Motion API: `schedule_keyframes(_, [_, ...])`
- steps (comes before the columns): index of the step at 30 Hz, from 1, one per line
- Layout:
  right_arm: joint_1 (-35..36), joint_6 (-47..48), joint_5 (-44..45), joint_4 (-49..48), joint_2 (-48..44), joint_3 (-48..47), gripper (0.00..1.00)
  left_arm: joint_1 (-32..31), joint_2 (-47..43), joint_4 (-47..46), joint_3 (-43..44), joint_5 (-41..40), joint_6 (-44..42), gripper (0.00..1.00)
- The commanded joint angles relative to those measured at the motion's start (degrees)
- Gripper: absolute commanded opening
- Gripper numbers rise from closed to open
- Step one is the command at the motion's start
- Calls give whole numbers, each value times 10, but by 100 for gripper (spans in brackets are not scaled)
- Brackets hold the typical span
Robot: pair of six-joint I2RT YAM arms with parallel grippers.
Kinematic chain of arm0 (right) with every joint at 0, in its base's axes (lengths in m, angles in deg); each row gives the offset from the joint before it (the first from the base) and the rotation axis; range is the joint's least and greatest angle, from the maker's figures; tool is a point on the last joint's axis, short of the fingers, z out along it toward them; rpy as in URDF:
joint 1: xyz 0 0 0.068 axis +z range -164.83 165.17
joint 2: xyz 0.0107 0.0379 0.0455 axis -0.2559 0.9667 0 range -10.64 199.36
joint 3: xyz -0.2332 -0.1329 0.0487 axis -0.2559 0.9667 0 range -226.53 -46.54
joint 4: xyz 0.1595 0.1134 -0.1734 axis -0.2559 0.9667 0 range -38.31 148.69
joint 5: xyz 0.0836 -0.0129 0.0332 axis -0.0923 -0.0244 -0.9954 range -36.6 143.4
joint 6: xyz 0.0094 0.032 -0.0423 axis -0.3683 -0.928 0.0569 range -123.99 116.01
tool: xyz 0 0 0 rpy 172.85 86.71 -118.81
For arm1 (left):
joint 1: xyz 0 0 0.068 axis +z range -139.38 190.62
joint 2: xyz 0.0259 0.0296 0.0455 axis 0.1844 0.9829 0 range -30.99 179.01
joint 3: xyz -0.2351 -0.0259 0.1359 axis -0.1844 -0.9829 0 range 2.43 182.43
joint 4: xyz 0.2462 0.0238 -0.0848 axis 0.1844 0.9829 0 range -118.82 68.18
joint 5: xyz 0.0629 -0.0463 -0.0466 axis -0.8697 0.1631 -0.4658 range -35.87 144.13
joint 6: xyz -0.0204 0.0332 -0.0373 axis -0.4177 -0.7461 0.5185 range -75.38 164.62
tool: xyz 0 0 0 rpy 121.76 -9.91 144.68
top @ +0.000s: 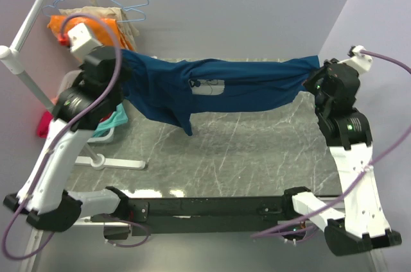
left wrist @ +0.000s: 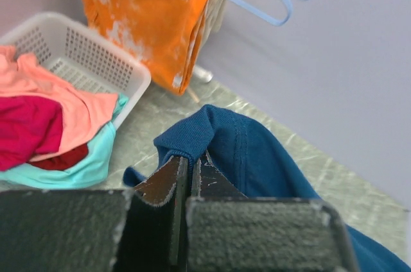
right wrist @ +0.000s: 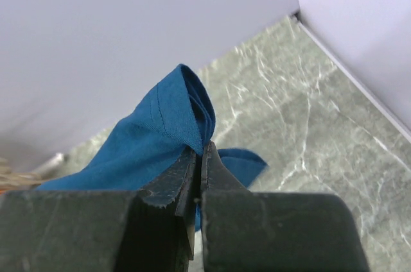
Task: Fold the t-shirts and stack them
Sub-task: Flatten the tshirt out
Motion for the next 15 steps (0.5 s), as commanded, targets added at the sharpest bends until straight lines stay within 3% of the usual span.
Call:
schedule_keyframes(1, [-8,9,48,-17,-62,8,0,3,-64,2,9,-8,-46,1])
schedule_keyframes(6, [-8,5,47,-27,-95,21,0,4,-118,-45,-15,10,-100,1])
schedule_keyframes(11, [-8,-31,55,-14,-62,30,0,4,-75,-57,-8,12,-111,1])
schedule_keyframes(15, [-8,-120,67,-5,-17,79,0,4,2,-119,-64,76,-91,1])
